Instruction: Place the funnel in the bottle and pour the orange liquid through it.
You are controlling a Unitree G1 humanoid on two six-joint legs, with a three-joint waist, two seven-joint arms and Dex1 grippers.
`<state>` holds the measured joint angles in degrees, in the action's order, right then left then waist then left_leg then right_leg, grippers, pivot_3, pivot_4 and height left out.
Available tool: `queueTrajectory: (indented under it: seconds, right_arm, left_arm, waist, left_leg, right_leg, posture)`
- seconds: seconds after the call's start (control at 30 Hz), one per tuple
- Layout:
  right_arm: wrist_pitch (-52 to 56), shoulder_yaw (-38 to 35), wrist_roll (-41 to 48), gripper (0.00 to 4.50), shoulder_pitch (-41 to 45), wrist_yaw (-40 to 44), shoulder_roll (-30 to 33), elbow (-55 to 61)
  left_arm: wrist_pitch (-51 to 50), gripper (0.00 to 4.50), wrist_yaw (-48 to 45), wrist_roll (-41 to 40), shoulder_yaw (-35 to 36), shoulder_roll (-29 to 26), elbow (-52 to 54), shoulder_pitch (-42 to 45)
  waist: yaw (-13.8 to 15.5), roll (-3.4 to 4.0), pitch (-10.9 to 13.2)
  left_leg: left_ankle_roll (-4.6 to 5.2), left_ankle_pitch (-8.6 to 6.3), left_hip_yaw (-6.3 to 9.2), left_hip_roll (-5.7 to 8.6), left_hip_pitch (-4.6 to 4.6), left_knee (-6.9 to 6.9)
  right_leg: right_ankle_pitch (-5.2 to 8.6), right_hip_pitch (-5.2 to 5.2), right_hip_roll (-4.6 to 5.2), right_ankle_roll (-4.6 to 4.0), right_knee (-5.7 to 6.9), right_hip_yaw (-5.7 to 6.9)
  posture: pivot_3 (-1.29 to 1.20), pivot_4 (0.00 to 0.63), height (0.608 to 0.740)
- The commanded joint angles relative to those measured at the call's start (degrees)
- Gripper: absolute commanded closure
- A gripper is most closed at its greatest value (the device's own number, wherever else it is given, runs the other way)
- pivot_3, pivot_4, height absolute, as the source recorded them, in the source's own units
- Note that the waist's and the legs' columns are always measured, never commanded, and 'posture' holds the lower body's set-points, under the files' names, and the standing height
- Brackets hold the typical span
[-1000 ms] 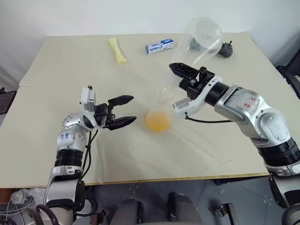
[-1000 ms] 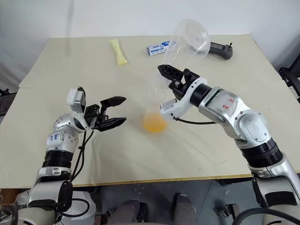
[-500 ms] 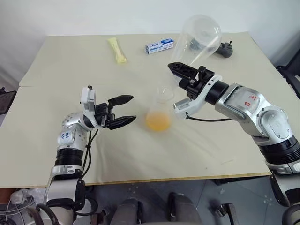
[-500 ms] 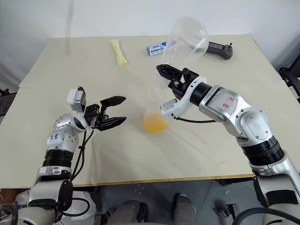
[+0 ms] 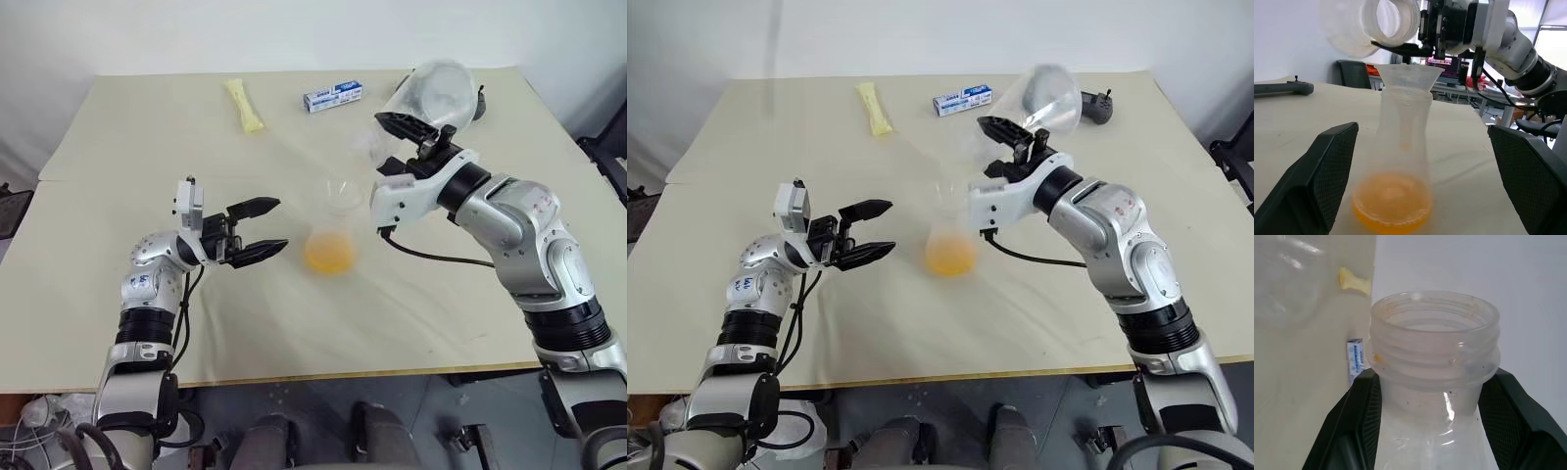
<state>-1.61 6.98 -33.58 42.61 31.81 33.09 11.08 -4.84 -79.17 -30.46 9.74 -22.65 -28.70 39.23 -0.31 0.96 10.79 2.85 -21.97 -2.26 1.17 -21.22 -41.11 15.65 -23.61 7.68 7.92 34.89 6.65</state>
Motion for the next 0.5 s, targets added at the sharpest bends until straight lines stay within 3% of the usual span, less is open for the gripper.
queueTrajectory:
  seconds: [0.03,0.27,0.5]
  right_arm:
    - [15.4,-8.6,13.1,2.1,1.2,4.0,-4.9,3.2]
    - [31.9,-20.6,32.2,2.1,0.8,3.9,-9.8,0.0]
    - [31.6,-28.5,40.5,2.1,-0.3,-0.7,-8.7,-9.4]
  left_arm:
    - [-0.1,0.0,-0.7,-0.6,0.1,-1.1,2.0,1.0]
    - [-1.8,0.0,-0.6,-0.8,-0.1,-2.3,3.9,0.5]
    - [-4.2,0.0,0.0,-1.1,0.1,-3.6,6.7,-0.5]
  waist:
    - [0.1,0.0,0.0]
    - [0.1,0.0,0.0]
    - [0.1,0.0,0.0]
  left_leg:
    - [0.0,0.0,0.0,0.01,0.0,-0.01]
    - [0.01,0.0,0.12,0.06,0.0,-0.03]
    - [0.0,0.0,0.08,0.06,0.04,0.02]
  right_leg:
    - [0.0,0.0,0.01,0.0,0.04,0.01]
    - [0.0,0.03,0.05,0.0,0.06,0.04]
    - [0.0,0.02,0.04,0.0,0.07,0.02]
  posture:
    - [0.0,0.15,0.74]
    - [0.0,0.15,0.74]
    - [0.0,0.15,0.74]
